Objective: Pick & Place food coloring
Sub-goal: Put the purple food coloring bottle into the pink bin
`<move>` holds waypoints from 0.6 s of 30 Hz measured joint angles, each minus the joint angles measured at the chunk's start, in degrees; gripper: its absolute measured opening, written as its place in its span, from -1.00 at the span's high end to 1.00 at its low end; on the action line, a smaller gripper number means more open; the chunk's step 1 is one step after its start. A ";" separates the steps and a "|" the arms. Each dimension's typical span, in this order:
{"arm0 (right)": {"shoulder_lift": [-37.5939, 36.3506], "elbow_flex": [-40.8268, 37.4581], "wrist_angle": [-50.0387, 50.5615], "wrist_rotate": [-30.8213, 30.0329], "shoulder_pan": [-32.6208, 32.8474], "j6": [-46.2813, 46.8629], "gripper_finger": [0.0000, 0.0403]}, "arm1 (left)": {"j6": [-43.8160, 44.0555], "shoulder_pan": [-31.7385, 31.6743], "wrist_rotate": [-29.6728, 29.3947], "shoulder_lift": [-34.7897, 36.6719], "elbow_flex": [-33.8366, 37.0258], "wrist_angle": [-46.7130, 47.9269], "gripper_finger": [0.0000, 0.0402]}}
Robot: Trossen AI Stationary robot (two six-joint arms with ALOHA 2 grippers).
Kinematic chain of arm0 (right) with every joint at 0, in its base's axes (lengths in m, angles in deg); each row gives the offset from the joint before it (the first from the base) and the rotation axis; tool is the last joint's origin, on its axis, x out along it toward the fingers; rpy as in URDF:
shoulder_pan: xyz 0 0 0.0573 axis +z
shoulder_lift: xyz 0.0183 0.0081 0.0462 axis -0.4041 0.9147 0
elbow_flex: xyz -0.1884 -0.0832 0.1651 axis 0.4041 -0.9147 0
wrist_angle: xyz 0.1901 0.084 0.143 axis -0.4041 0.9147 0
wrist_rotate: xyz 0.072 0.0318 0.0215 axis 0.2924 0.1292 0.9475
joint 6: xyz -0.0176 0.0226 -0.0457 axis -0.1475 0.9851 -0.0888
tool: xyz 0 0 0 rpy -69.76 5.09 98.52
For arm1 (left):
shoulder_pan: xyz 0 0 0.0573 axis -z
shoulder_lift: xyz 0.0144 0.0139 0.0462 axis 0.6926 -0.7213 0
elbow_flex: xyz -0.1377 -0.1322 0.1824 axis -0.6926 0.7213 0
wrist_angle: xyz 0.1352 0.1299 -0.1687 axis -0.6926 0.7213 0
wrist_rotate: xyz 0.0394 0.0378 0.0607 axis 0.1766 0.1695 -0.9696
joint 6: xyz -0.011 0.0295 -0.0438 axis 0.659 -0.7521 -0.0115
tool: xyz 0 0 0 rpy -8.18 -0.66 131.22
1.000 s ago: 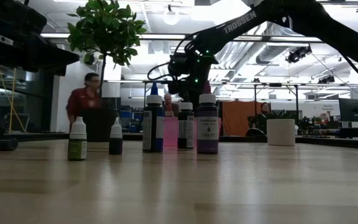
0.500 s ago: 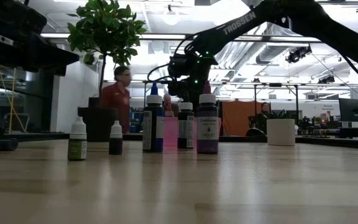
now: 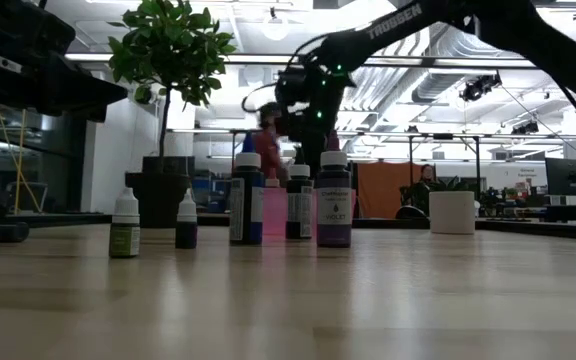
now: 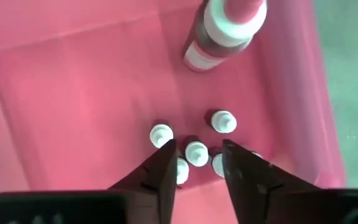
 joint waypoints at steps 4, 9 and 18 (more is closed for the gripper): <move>-2.50 0.00 0.60 1.31 1.27 1.20 0.20 | 0.00 0.01 0.00 0.01 0.01 0.00 1.00; -7.09 0.00 1.84 6.15 5.29 2.46 -0.03 | 0.00 -0.02 0.00 -0.02 0.00 0.00 1.00; -16.44 0.04 3.79 5.05 18.41 3.35 -0.13 | 0.00 -0.02 0.00 0.00 0.01 0.00 1.00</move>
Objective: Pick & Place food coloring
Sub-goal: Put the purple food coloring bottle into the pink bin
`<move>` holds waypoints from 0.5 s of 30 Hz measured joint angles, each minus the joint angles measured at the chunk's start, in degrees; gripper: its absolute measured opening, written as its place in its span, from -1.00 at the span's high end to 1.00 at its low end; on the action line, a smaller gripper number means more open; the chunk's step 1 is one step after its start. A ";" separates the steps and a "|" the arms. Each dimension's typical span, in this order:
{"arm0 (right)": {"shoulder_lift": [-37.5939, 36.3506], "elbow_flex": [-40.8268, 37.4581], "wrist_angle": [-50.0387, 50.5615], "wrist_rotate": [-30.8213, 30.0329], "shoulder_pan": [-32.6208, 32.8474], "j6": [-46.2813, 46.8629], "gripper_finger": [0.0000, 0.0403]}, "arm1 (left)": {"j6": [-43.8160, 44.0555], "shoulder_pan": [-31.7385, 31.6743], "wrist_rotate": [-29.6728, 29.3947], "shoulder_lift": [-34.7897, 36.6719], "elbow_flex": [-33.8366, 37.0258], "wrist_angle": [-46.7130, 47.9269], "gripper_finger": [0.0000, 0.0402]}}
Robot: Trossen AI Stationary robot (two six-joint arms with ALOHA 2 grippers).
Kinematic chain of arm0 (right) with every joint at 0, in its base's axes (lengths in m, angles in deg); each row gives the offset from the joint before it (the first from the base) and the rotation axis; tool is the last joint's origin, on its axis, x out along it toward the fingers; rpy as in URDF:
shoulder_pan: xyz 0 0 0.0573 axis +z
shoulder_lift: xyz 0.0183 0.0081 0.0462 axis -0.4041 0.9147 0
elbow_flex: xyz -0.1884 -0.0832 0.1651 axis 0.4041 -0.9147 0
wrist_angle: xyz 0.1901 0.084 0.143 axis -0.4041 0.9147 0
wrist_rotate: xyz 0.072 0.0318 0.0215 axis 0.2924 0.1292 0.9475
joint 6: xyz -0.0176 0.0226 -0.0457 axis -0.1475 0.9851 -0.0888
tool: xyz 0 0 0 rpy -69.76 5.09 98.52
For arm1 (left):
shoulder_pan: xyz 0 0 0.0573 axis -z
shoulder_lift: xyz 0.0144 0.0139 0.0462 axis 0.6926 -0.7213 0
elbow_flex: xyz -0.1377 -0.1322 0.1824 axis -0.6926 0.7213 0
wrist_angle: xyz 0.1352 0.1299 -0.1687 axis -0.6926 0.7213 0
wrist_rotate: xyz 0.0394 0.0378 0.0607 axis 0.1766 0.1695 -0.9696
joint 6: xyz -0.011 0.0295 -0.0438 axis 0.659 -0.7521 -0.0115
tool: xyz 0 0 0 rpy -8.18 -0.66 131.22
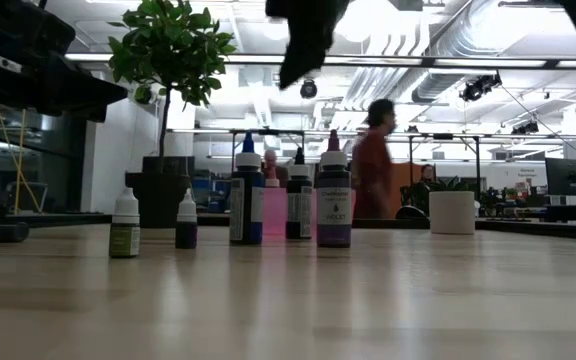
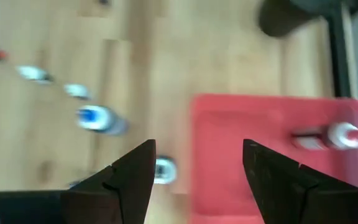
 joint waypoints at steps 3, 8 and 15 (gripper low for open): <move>-1.39 0.00 1.49 -1.40 5.22 1.77 -0.12 | 0.01 0.01 0.00 -0.01 -0.01 0.00 1.00; -1.58 -0.01 1.32 -3.79 12.01 5.40 -0.13 | 0.00 0.00 0.00 0.00 0.00 0.00 1.00; 0.65 0.11 -2.69 -8.71 17.13 12.36 -0.13 | 0.00 0.00 0.00 -0.02 0.00 0.00 1.00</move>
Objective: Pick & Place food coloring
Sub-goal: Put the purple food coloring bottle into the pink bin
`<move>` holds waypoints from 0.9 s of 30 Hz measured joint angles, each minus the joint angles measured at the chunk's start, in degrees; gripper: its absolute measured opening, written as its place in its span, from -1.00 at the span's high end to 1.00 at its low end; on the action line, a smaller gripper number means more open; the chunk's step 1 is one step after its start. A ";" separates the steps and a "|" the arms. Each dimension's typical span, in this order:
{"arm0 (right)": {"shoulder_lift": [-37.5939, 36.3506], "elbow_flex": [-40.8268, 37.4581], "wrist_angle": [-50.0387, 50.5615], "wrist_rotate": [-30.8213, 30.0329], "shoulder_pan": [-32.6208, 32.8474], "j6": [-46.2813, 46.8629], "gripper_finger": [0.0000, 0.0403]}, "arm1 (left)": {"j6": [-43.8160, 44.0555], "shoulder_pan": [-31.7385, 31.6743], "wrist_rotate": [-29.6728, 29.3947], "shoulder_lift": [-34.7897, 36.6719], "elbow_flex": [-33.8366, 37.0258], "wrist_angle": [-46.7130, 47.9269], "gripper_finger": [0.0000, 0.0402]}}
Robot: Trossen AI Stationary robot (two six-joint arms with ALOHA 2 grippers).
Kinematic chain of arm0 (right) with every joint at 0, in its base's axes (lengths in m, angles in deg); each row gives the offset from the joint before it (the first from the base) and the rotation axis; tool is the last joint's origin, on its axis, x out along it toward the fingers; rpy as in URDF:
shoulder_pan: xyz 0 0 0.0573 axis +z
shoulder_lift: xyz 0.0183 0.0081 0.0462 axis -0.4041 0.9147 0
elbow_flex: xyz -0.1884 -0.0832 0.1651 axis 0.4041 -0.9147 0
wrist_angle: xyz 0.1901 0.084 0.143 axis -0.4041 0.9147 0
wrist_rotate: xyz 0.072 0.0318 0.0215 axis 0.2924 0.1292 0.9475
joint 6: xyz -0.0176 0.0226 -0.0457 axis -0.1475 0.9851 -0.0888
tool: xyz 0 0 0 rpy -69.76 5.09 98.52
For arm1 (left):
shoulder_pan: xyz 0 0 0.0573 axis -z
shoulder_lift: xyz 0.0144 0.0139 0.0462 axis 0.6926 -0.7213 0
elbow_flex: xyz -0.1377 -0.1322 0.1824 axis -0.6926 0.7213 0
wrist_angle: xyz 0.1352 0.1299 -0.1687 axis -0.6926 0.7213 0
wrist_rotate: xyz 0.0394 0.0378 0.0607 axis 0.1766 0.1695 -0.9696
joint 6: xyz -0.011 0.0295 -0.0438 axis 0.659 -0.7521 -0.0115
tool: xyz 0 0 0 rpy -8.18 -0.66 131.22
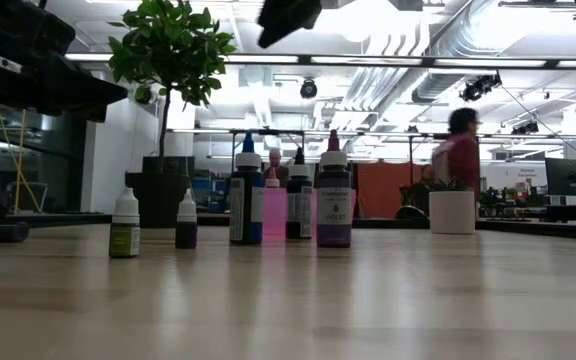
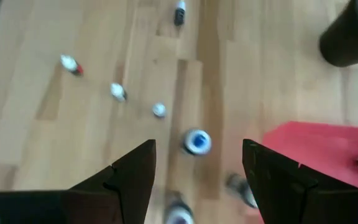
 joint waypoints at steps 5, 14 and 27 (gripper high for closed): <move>5.48 5.85 0.02 0.08 2.25 2.91 -0.13 | 0.00 0.02 0.00 0.00 0.00 0.00 1.00; 19.29 19.11 3.38 0.87 5.50 1.14 -0.13 | 0.00 0.02 0.00 0.00 -0.02 0.00 1.00; 24.81 10.57 -3.37 -3.13 6.07 -2.32 -0.13 | 0.02 0.00 0.00 0.01 0.00 0.00 1.00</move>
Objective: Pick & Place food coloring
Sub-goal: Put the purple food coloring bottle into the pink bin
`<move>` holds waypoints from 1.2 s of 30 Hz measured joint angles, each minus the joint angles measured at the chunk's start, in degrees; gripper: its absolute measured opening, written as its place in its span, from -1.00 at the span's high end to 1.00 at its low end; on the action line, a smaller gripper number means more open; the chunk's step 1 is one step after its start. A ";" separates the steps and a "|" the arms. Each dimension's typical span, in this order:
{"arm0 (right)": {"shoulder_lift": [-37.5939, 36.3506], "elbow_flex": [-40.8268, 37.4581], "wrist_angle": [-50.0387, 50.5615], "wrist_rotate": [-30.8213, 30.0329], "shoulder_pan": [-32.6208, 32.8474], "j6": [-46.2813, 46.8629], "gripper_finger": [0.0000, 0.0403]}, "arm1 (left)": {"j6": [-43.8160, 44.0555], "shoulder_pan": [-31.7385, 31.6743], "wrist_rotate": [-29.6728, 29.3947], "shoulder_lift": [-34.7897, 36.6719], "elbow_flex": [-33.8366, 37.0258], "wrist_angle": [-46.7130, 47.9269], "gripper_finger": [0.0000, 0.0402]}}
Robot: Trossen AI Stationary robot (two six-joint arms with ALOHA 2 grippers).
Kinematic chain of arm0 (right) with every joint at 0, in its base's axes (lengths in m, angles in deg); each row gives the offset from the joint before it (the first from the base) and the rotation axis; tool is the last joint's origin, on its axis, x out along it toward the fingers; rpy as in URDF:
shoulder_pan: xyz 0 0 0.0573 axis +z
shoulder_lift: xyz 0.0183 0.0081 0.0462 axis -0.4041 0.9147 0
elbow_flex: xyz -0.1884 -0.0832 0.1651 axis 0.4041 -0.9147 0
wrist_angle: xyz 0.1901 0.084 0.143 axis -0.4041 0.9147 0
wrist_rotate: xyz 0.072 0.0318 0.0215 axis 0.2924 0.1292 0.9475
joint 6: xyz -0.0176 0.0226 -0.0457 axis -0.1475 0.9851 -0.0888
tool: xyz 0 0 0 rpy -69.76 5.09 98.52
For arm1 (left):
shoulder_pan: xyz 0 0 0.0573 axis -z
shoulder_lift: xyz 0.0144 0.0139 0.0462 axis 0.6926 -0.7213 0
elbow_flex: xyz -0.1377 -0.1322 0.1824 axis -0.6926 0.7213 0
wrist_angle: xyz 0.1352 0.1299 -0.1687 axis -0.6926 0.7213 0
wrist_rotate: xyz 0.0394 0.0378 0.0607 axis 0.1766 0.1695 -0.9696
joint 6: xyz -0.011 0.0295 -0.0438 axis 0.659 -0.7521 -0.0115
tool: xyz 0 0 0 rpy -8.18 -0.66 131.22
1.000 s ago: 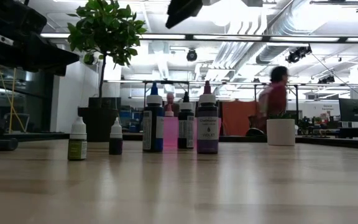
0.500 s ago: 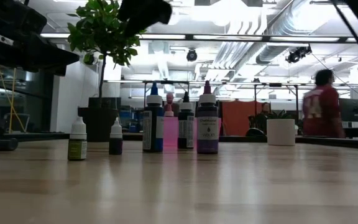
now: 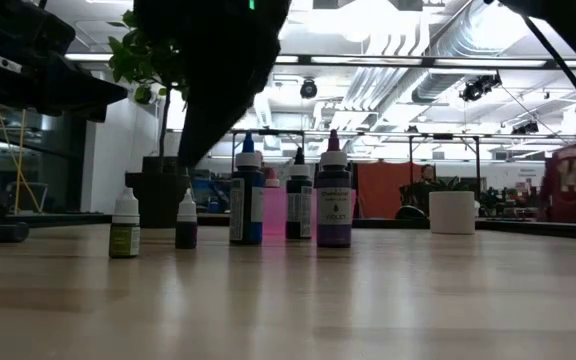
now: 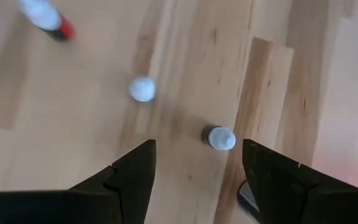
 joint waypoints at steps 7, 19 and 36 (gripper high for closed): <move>-0.14 -5.10 -4.60 -0.18 -1.15 2.19 -0.13 | -0.02 0.00 0.00 0.01 -0.02 0.00 1.00; -0.20 -5.91 -6.47 -1.33 -2.28 2.70 -0.13 | 0.00 0.01 0.00 0.00 0.00 0.00 1.00; 0.04 -6.50 -6.23 1.36 -3.77 4.46 -0.12 | -0.02 0.00 0.00 0.01 0.00 0.00 1.00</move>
